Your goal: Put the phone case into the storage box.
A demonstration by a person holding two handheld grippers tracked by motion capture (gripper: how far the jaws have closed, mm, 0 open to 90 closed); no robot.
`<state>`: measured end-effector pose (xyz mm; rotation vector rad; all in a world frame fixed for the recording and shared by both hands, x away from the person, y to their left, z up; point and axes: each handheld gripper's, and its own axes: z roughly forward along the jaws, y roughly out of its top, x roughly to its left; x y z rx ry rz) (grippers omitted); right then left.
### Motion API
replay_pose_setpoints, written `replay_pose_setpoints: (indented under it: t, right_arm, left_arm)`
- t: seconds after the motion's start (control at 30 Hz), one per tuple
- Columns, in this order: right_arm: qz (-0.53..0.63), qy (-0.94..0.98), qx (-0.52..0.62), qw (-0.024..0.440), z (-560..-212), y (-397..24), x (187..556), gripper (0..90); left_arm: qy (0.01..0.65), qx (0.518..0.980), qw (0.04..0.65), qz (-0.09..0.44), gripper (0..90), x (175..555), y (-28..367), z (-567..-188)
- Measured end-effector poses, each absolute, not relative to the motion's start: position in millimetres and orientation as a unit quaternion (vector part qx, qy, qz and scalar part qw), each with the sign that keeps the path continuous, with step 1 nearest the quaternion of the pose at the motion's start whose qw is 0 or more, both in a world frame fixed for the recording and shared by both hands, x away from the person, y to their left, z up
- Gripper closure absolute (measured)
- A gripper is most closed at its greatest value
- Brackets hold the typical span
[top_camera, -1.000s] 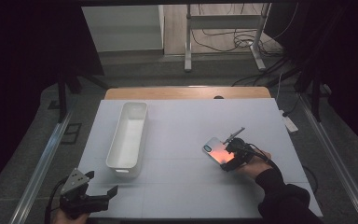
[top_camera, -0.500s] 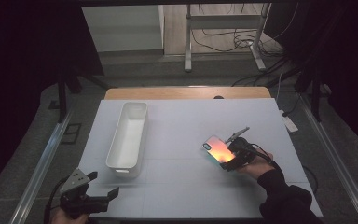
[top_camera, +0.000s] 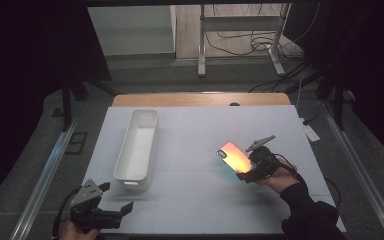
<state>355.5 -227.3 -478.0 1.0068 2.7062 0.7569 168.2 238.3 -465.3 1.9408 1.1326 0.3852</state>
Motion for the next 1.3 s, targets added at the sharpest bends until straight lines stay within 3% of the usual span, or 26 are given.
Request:
replay_pose_setpoints:
  t: [1.3]
  right_arm:
    - [0.353, 0.885, 0.295, 0.077, -441.6, -230.8, 330.1, 17.5]
  left_arm:
    - [0.351, 0.787, 0.494, 0.117, 0.0, 211.8, 181.8, -444.7]
